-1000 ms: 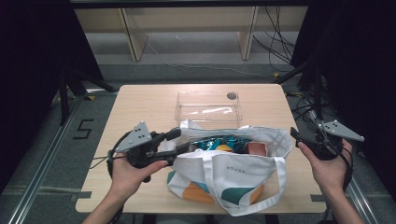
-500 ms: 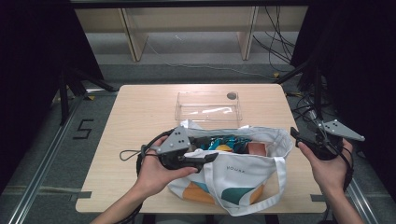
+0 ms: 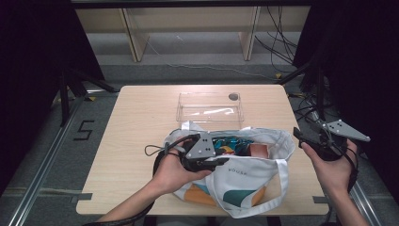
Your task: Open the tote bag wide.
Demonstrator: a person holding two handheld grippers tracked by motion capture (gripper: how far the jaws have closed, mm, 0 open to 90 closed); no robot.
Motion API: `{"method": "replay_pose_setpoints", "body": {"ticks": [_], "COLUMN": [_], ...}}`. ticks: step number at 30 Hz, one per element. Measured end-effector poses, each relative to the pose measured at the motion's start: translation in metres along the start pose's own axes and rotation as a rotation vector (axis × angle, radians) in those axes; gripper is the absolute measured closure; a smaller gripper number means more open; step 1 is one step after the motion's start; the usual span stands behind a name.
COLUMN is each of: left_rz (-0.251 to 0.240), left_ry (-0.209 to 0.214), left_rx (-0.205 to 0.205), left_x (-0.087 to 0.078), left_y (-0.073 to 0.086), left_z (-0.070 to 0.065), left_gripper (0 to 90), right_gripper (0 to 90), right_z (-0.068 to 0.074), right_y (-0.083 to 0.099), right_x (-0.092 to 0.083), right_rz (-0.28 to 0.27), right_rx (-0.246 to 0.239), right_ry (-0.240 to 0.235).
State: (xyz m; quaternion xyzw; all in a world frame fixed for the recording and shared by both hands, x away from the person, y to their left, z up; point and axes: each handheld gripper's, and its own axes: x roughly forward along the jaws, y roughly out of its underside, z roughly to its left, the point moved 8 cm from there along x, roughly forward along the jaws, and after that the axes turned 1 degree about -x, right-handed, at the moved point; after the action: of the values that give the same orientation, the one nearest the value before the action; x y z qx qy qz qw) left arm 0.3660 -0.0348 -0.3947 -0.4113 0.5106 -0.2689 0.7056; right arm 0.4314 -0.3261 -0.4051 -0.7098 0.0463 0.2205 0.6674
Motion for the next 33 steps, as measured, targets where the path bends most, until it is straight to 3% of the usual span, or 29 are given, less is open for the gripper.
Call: {"method": "replay_pose_setpoints", "body": {"ticks": [1, 2, 5, 6, 7, 9, 10, 11, 13, 17, 21, 23, 27, 33], "left_rz": [0.015, 0.021, 0.038, 0.038, 0.050, 0.048, 0.037, 0.037, 0.025, 0.042, 0.061, 0.069, 0.085, 0.146], "left_ry": [-0.003, 0.002, 0.004, 0.000, 0.003, 0.011, 0.022, 0.022, 0.060, 0.095, 0.120, 0.127, 0.141, 0.157], "left_rx": [0.024, 0.013, 0.038, 0.022, 0.032, 0.024, 0.035, 0.035, 0.050, 0.046, 0.063, 0.044, 0.048, 0.025], "left_x": [0.001, 0.001, 0.002, 0.001, 0.000, -0.003, -0.005, -0.005, -0.007, -0.007, -0.004, -0.002, 0.001, 0.015], "left_y": [0.000, 0.001, 0.001, 0.001, 0.000, -0.003, -0.005, -0.005, -0.007, -0.002, 0.008, 0.012, 0.020, 0.042], "left_z": [0.001, 0.000, -0.001, -0.003, -0.002, -0.004, -0.006, -0.006, -0.014, -0.024, -0.036, -0.039, -0.042, -0.047], "left_gripper": [75.9, 78.6, 85.5, 86.3, 86.7, 87.1, 87.1, 87.1, 87.1, 87.0, 86.9, 86.8, 86.8, 86.9], "right_gripper": [36.8, 36.8, 36.8, 36.7, 36.8, 37.4, 37.8, 37.7, 37.8, 37.7, 37.6, 37.6, 37.6, 37.8], "right_z": [0.000, -0.002, 0.001, 0.000, 0.002, 0.001, 0.004, 0.003, 0.005, 0.003, 0.006, 0.007, 0.010, 0.017], "right_y": [0.000, 0.000, 0.002, 0.002, 0.001, -0.002, -0.003, -0.006, -0.009, -0.014, -0.011, -0.010, -0.010, -0.009], "right_x": [0.000, 0.001, 0.001, 0.001, 0.001, 0.000, -0.001, -0.003, -0.005, -0.007, -0.007, -0.006, -0.004, -0.002], "right_rz": [-0.002, -0.004, 0.015, 0.016, 0.014, 0.009, 0.004, -0.004, -0.013, -0.026, -0.008, -0.008, 0.001, 0.017], "right_rx": [-0.008, -0.032, -0.015, -0.027, -0.010, -0.038, -0.015, -0.037, -0.027, -0.039, -0.036, -0.037, -0.038, -0.064], "right_ry": [-0.004, -0.002, -0.013, -0.016, -0.013, -0.026, -0.033, -0.036, -0.041, -0.027, -0.037, -0.035, -0.052, -0.070]}}
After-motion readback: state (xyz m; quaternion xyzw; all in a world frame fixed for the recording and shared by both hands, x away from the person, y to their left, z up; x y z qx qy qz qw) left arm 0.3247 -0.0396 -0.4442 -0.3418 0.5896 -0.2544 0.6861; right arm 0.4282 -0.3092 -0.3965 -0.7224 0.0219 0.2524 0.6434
